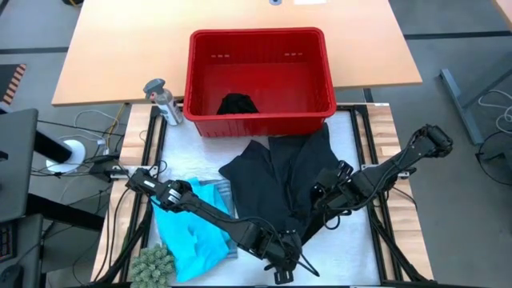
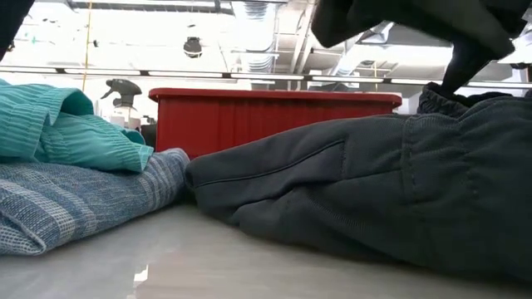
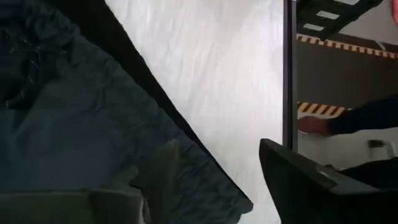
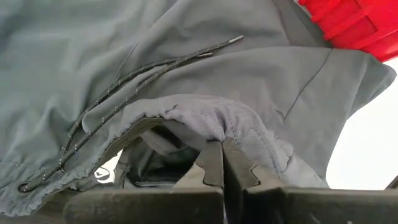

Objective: Fold Laundry from Bin
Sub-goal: Fold the black shorts from the red organizer bin

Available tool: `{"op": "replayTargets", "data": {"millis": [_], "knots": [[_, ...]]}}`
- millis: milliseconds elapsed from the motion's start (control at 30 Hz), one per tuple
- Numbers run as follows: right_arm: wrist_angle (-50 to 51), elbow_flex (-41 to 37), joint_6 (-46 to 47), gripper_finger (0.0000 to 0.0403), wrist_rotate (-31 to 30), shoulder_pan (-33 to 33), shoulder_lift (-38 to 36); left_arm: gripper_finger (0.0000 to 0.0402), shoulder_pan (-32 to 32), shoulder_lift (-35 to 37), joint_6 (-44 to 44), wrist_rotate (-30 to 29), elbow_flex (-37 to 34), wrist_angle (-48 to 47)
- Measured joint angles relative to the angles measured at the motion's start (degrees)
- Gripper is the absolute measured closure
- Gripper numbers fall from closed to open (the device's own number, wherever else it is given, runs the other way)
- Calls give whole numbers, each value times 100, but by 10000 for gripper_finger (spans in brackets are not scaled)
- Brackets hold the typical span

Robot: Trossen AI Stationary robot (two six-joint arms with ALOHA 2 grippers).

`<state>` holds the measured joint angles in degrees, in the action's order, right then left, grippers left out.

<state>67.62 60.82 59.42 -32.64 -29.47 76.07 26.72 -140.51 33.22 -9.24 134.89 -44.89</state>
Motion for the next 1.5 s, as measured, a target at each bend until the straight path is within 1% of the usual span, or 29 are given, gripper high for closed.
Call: {"op": "replayTargets", "data": {"millis": [100, 300, 633, 767, 833, 967, 1067, 1233, 1333, 1467, 1500], "knots": [[-12, 0, -7, 389, 0, 0, 0, 186, 8, -37, 92, -30, -4, 84], [-23, 0, -11, 389, 0, 0, 0, 185, 28, -214, 545, -8, -2, 100], [-70, 2, -38, 389, 7, 0, 0, 185, 110, -231, 607, -46, -20, -135], [-106, 2, -86, 389, 13, 0, 0, 185, 165, -425, 657, -59, -13, -123], [-112, 3, -87, 389, 16, 0, 0, 185, 180, -514, 810, -47, -21, -121], [-135, 4, -103, 389, 54, 0, 2, 194, 191, -490, 1307, -109, -10, -537], [-147, 4, -101, 389, 57, 0, 1, 214, 174, -465, 1824, -351, -13, -1096], [-149, 4, -101, 389, 59, 0, 2, 268, 166, -468, 1924, -288, -15, -1275], [-152, 4, -98, 389, 59, 0, 2, 312, 168, -480, 2047, -257, -15, -1327], [-140, 4, -72, 389, 72, 0, 2, 384, 170, -401, 2008, -201, -6, -1355], [-104, 4, -31, 389, 99, 0, 2, 392, 170, -332, 1999, -160, -4, -1372]]}}
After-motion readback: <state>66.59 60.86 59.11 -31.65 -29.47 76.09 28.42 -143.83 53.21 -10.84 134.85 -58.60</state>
